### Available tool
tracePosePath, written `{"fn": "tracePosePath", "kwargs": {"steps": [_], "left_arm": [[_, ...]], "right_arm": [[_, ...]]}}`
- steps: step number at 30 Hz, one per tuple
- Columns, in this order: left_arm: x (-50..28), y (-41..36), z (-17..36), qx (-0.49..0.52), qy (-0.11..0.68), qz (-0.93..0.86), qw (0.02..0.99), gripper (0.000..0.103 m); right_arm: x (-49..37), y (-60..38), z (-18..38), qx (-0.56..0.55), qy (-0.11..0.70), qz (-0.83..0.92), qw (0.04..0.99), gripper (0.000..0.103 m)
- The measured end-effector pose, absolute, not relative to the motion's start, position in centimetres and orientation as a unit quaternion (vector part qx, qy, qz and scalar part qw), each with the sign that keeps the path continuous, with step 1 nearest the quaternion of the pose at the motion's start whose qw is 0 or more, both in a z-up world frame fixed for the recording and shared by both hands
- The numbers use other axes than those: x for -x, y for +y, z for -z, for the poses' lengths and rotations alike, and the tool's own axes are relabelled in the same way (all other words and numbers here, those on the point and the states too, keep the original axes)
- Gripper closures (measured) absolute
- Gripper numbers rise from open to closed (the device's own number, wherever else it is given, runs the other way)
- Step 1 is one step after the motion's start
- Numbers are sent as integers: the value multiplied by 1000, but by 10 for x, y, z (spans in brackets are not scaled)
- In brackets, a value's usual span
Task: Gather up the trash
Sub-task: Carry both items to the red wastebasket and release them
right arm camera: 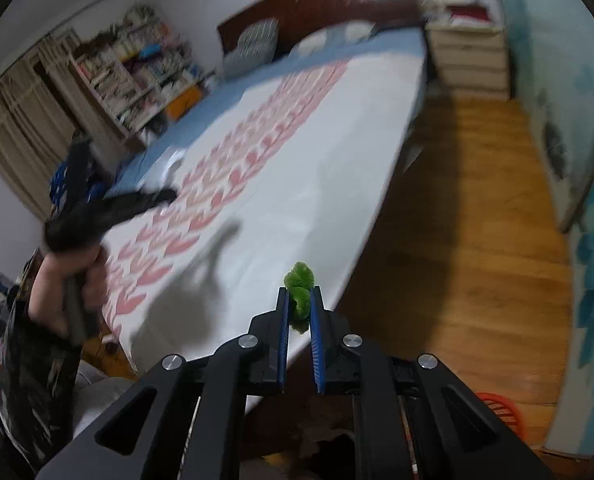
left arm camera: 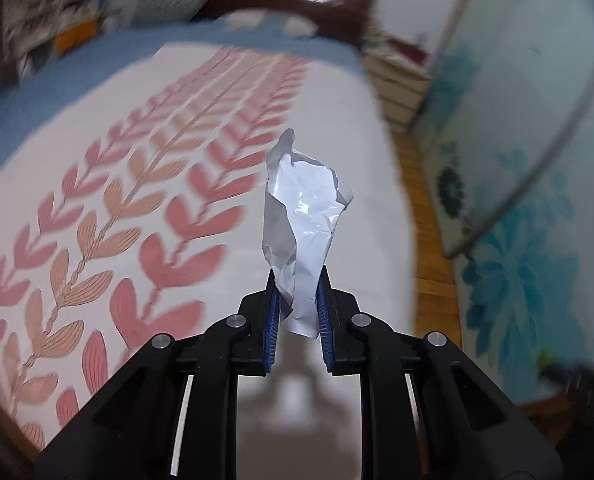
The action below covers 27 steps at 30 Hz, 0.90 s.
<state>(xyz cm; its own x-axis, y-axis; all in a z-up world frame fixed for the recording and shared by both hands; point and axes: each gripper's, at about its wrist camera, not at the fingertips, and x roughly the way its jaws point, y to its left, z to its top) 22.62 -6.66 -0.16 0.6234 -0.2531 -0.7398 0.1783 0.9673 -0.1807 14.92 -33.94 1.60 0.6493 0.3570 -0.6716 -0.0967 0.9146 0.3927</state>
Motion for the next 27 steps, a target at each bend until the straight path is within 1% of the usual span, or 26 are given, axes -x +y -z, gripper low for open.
{"fn": "tracePosePath", "kwargs": {"steps": [4,6,8,10,11,13,15,16,17,18,19,21,23,25,26,27], "left_arm": [[-164,-119,-42,27,379,184,907,86],[-135,-150,-58,26,366,223,903,86],[-115,-189,-64,17,366,270,891,86],[-99,-236,-56,10,381,322,867,86],[-94,-256,-47,-1,393,336,856,86],[-85,-302,-11,-27,431,363,826,86],[-79,-340,36,-58,478,379,790,86],[-78,-357,66,-73,508,383,768,86],[-78,-372,96,-86,543,384,742,86],[-80,-381,122,-93,576,380,718,86],[-83,-386,137,-94,595,376,704,86],[-87,-397,165,-117,621,363,685,86],[-86,-405,178,-144,625,349,683,86],[-90,-407,191,-144,641,343,671,86],[-91,-406,197,-137,650,341,665,85],[-90,-406,199,-136,654,338,663,83]], "right_arm": [[-85,-406,-51,-172,358,-79,914,91],[-66,-428,-58,-179,349,-60,918,91],[-34,-461,-57,-190,344,-33,919,91],[-7,-487,-44,-203,351,-9,914,91],[4,-500,-32,-213,361,2,908,91],[25,-523,5,-238,390,23,889,91],[39,-535,35,-255,415,31,873,91],[47,-539,65,-266,439,40,857,91],[53,-541,80,-269,452,43,849,91],[59,-542,106,-278,476,45,833,91],[65,-542,119,-286,484,46,826,91],[76,-541,150,-310,500,44,807,91],[82,-537,174,-326,509,40,796,89],[84,-538,191,-341,512,44,787,88],[82,-539,198,-344,514,48,784,86],[84,-541,203,-350,515,51,781,76]]}}
